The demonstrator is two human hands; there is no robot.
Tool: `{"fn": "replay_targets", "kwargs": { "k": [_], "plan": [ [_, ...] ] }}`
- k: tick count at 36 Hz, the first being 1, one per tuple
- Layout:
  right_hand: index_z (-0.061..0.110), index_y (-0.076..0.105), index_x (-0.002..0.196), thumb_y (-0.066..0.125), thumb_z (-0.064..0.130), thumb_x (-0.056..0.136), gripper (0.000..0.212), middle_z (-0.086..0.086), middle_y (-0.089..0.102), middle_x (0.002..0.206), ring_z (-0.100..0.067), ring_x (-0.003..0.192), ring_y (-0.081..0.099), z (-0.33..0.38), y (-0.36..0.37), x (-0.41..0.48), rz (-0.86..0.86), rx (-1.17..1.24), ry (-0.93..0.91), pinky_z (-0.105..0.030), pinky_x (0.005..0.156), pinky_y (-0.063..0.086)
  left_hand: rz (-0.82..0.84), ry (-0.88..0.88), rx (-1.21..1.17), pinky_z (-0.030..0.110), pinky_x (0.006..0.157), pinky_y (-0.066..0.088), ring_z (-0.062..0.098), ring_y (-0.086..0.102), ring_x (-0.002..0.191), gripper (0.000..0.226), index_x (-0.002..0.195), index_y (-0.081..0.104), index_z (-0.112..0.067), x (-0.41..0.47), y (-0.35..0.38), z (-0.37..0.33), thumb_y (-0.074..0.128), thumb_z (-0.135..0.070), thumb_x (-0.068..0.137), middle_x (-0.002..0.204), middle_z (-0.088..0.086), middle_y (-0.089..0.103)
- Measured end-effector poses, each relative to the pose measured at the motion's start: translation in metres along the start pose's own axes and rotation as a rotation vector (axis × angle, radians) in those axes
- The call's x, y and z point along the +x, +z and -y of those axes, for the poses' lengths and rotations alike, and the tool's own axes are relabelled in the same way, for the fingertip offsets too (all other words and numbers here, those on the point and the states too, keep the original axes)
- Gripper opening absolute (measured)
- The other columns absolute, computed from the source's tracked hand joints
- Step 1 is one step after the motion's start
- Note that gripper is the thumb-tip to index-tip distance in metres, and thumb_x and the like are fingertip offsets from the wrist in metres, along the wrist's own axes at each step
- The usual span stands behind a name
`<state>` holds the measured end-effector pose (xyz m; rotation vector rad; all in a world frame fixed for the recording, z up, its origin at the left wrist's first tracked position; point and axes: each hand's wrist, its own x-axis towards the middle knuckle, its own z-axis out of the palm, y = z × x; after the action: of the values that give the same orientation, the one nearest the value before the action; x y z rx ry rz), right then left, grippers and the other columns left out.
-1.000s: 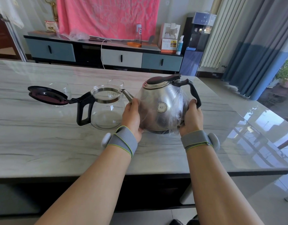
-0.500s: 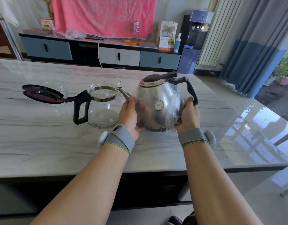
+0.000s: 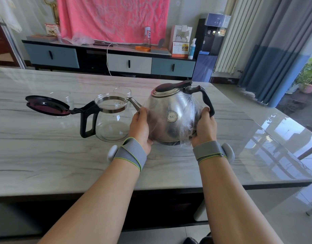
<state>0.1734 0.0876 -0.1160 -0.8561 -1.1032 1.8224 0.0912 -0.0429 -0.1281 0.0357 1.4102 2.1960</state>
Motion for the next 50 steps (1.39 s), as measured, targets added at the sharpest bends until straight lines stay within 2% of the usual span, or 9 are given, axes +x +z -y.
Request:
{"fn": "replay_targets", "kwargs": {
  "k": [8, 15, 20, 22, 26, 29, 41, 47, 50],
  "plan": [
    [0.017, 0.058, 0.091, 0.045, 0.035, 0.113, 0.031, 0.004, 0.043, 0.066, -0.015, 0.059, 0.046, 0.002, -0.001, -0.002, 0.0, -0.01, -0.007, -0.027, 0.054, 0.043, -0.001, -0.004, -0.013, 0.057, 0.099, 0.048, 0.023, 0.057, 0.118, 0.02, 0.11, 0.059, -0.044, 0.0, 0.001, 0.0, 0.045, -0.055, 0.101, 0.128, -0.009, 0.063],
    [0.02, 0.062, 0.094, 0.046, 0.035, 0.113, 0.029, 0.003, 0.054, 0.074, -0.016, 0.068, 0.057, 0.005, -0.001, -0.006, 0.001, -0.003, -0.001, -0.029, 0.061, 0.051, -0.006, -0.008, -0.014, 0.057, 0.101, 0.046, 0.023, 0.058, 0.119, 0.021, 0.103, 0.061, -0.043, -0.001, 0.002, 0.001, 0.046, -0.058, 0.1, 0.129, -0.01, 0.063],
    [0.019, 0.06, 0.09, 0.046, 0.035, 0.113, 0.031, 0.008, 0.051, 0.063, -0.014, 0.064, 0.054, 0.003, -0.001, -0.005, 0.0, -0.002, -0.005, -0.028, 0.06, 0.049, 0.0, -0.009, -0.046, 0.058, 0.096, 0.05, 0.021, 0.061, 0.113, 0.022, 0.108, 0.061, -0.04, 0.0, 0.001, 0.001, 0.046, -0.056, 0.101, 0.126, -0.008, 0.065],
    [0.019, 0.061, 0.092, 0.046, 0.035, 0.113, 0.03, 0.004, 0.055, 0.071, -0.018, 0.072, 0.057, 0.002, 0.0, -0.004, 0.004, 0.014, -0.008, -0.031, 0.067, 0.052, -0.001, -0.013, -0.056, 0.055, 0.095, 0.052, 0.019, 0.063, 0.109, 0.025, 0.114, 0.061, -0.039, 0.0, 0.001, 0.002, 0.046, -0.055, 0.102, 0.124, -0.008, 0.066],
    [0.019, 0.06, 0.093, 0.046, 0.035, 0.113, 0.029, 0.003, 0.053, 0.072, -0.015, 0.065, 0.056, 0.002, 0.0, -0.003, 0.0, 0.012, -0.003, -0.027, 0.058, 0.05, -0.007, -0.017, -0.052, 0.049, 0.09, 0.054, 0.019, 0.063, 0.112, 0.033, 0.124, 0.06, -0.038, 0.0, 0.001, 0.002, 0.046, -0.057, 0.101, 0.125, -0.009, 0.067],
    [0.019, 0.06, 0.09, 0.046, 0.035, 0.113, 0.031, 0.002, 0.052, 0.074, -0.016, 0.069, 0.054, 0.001, -0.001, -0.002, 0.005, 0.012, -0.004, -0.031, 0.065, 0.05, -0.011, -0.021, -0.048, 0.053, 0.095, 0.052, 0.019, 0.063, 0.111, 0.033, 0.123, 0.06, -0.038, -0.002, 0.001, 0.002, 0.046, -0.057, 0.101, 0.124, -0.009, 0.067],
    [0.017, 0.056, 0.088, 0.047, 0.036, 0.112, 0.032, 0.002, 0.044, 0.068, -0.016, 0.061, 0.046, 0.0, -0.002, 0.001, -0.018, -0.012, -0.002, -0.03, 0.059, 0.042, -0.017, -0.044, -0.048, 0.054, 0.097, 0.051, 0.021, 0.064, 0.112, 0.027, 0.112, 0.062, -0.039, -0.002, 0.002, 0.002, 0.047, -0.058, 0.1, 0.12, -0.01, 0.067],
    [0.018, 0.057, 0.087, 0.048, 0.035, 0.112, 0.031, 0.006, 0.041, 0.061, -0.013, 0.057, 0.042, -0.001, -0.003, 0.003, -0.014, 0.001, -0.001, -0.027, 0.055, 0.041, -0.013, -0.05, -0.063, 0.055, 0.095, 0.053, 0.021, 0.065, 0.11, 0.036, 0.123, 0.061, -0.034, 0.0, 0.001, 0.003, 0.047, -0.058, 0.1, 0.121, -0.008, 0.068],
    [0.019, 0.062, 0.093, 0.05, 0.037, 0.111, 0.029, 0.002, 0.047, 0.073, -0.017, 0.067, 0.048, -0.003, -0.002, 0.005, 0.005, 0.012, -0.004, -0.032, 0.062, 0.044, -0.017, -0.049, -0.072, 0.057, 0.094, 0.053, 0.02, 0.066, 0.11, 0.041, 0.128, 0.061, -0.032, 0.001, 0.0, 0.004, 0.049, -0.058, 0.099, 0.121, -0.007, 0.07]
  ]
}}
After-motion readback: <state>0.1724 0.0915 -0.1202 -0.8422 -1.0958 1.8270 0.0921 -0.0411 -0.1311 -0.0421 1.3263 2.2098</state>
